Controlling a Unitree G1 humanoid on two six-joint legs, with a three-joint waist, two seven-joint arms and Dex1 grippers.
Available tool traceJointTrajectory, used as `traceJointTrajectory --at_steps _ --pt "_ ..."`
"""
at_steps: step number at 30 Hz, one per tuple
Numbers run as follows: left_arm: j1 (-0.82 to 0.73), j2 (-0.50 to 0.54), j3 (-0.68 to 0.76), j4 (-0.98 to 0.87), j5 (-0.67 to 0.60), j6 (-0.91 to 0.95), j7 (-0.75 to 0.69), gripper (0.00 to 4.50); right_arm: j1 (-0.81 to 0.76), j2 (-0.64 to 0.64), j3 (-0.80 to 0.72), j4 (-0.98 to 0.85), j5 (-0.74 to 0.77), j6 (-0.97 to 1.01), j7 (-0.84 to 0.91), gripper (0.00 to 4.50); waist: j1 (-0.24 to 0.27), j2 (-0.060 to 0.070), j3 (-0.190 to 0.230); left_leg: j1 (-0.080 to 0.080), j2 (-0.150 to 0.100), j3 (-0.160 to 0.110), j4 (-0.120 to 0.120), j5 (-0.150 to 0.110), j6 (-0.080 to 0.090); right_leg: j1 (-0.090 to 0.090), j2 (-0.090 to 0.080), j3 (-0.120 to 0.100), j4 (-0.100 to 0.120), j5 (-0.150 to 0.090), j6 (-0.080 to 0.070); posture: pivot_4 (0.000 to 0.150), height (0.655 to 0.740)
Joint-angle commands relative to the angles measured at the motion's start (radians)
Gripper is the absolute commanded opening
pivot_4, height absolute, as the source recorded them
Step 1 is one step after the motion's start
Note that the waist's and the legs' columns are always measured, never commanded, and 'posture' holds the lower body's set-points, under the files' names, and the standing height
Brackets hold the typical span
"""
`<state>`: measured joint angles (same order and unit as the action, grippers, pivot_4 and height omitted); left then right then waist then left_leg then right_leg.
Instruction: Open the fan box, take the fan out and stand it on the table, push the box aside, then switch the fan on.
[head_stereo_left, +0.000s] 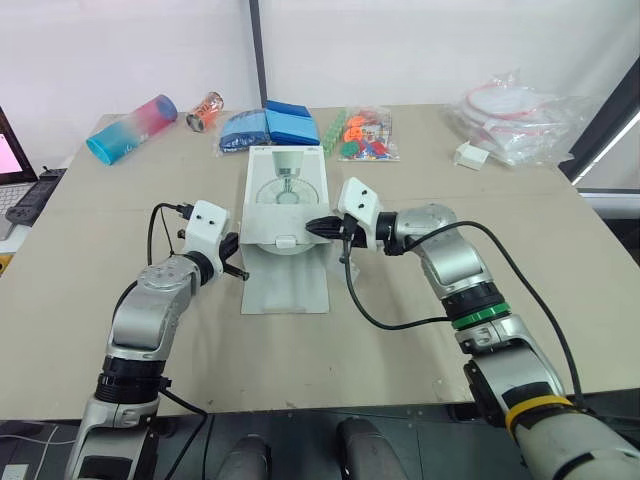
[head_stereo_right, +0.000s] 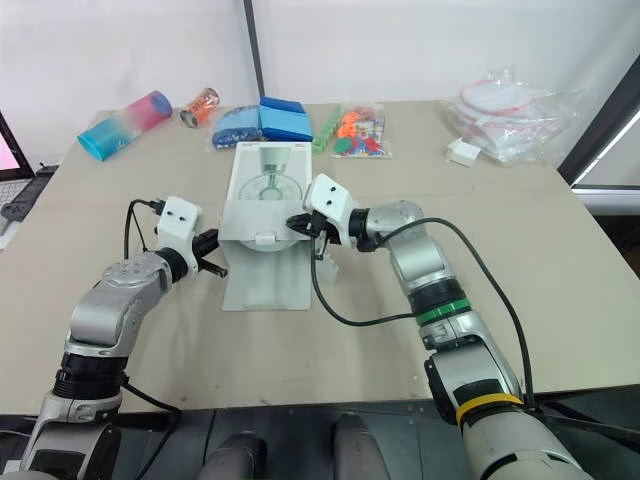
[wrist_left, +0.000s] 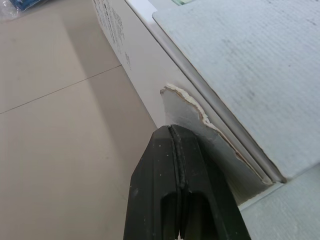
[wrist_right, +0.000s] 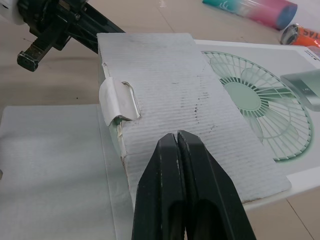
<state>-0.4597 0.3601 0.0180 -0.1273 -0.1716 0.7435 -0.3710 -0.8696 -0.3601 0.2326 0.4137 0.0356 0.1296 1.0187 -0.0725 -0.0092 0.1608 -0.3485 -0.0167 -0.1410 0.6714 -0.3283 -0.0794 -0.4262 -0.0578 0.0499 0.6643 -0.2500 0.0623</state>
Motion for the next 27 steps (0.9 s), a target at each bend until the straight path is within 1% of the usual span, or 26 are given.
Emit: traceJointTrajectory --at_steps 1,5,13,17,20,23,27 --pt "-0.019 -0.005 0.037 -0.021 -0.020 -0.024 0.007 0.00 0.007 -0.009 -0.005 -0.027 0.002 0.003 0.000 0.04 0.000 0.000 0.000 0.000 0.000 0.000 0.000 0.000 0.000 0.000 0.000 0.000 0.000 0.000 0.000 0.150 0.7400" --pt "-0.002 -0.035 0.119 -0.084 -0.096 -0.003 0.015 0.00 0.006 -0.009 -0.006 -0.027 0.003 0.004 0.000 0.04 0.000 0.000 0.000 0.000 0.000 0.000 0.000 0.000 0.000 0.000 0.000 0.000 0.000 0.000 0.000 0.150 0.7400" --pt "0.100 -0.052 0.229 -0.246 -0.247 0.044 0.008 0.00 0.005 -0.010 -0.007 -0.022 0.005 0.003 0.002 0.04 0.000 0.000 0.000 0.000 0.000 0.000 0.000 0.000 0.000 0.000 0.000 0.000 0.000 0.000 0.000 0.150 0.7400" --pt "0.170 -0.067 0.268 -0.386 -0.408 0.146 -0.004 0.00 0.004 -0.009 -0.004 -0.018 0.005 0.001 0.004 0.04 0.000 0.000 0.000 0.000 0.000 0.000 0.000 0.000 0.000 0.000 0.000 0.000 0.000 0.000 0.000 0.150 0.7400" --pt "0.220 -0.121 0.287 -0.468 -0.554 0.243 0.044 0.00 0.003 -0.008 -0.002 -0.015 0.004 0.000 0.006 0.04 0.000 0.000 0.000 0.000 0.000 0.000 0.000 0.000 0.000 0.000 0.000 0.000 0.000 0.000 0.000 0.150 0.7400" --pt "0.246 -0.192 0.298 -0.507 -0.670 0.305 0.118 0.83 0.000 -0.008 -0.001 -0.010 0.003 -0.001 0.009 0.00 0.001 0.000 0.000 0.000 0.000 0.000 0.000 0.000 0.000 0.000 0.000 0.000 0.000 0.000 0.000 0.150 0.7400" --pt "0.276 -0.332 0.287 -0.506 -0.771 0.309 0.259 2.33 0.001 -0.008 0.004 -0.010 0.000 -0.001 0.014 0.00 0.001 -0.001 0.000 0.000 0.000 0.001 0.000 0.000 0.000 0.001 0.000 0.001 0.000 0.000 0.000 0.150 0.7400"
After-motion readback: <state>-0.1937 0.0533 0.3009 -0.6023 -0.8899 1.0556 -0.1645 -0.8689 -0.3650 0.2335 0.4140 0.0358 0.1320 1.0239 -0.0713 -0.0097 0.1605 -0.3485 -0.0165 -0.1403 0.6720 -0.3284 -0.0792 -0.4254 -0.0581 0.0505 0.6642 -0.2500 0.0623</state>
